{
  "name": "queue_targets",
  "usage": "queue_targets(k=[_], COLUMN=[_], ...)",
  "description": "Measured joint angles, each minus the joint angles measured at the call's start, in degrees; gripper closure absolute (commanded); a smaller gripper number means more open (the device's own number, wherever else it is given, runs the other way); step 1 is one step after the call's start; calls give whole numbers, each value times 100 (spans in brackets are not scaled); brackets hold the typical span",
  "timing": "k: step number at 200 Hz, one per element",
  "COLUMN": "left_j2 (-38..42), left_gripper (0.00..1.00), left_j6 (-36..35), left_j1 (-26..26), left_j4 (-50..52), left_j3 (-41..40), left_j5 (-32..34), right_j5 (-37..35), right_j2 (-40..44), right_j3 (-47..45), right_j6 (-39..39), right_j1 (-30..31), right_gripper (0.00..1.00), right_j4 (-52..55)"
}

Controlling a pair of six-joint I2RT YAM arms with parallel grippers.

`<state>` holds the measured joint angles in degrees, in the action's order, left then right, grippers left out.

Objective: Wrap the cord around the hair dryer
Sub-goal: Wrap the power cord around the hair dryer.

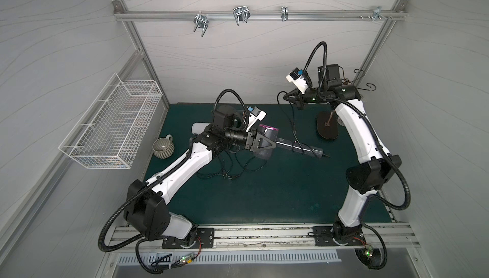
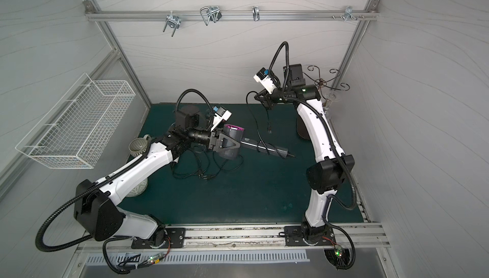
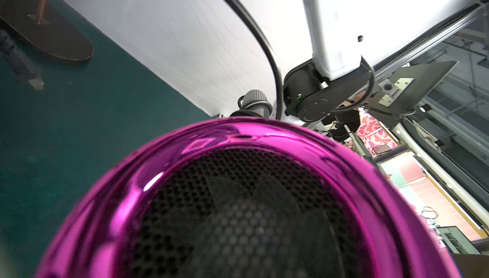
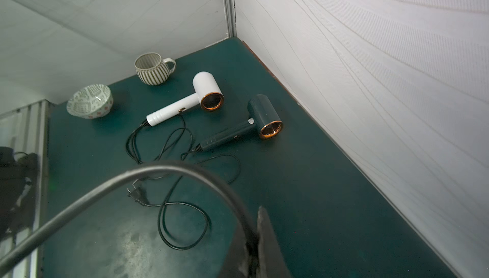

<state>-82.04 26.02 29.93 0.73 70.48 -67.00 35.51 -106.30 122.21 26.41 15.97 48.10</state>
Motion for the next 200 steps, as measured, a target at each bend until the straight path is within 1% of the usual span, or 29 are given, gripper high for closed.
queue_targets(k=[37,65,99,128,179,200], left_j2=[-7,-61,-205,-378,-691,-772], left_gripper=[100,100,100,100,100,100], left_j6=[1078,1624,2039,2297,2780,2994], left_j1=[-289,-577,-835,-997,-1325,-1440], left_j4=[-1379,-2109,-2656,-2944,-3545,-3816], left_j3=[17,201,444,485,540,540], left_j5=[-197,-227,-216,-160,190,358], right_j5=[533,765,1008,1176,1274,1287], right_j2=[-133,-155,-155,-42,597,835], right_j3=[-490,-1071,-1928,-2566,-3967,-4369], right_j6=[-481,-874,-1401,-1902,-2848,-3121], right_j1=[-310,-411,-446,-448,-448,-422], right_gripper=[100,100,100,100,100,100], right_j4=[-280,-494,-876,-1292,-2378,-2706])
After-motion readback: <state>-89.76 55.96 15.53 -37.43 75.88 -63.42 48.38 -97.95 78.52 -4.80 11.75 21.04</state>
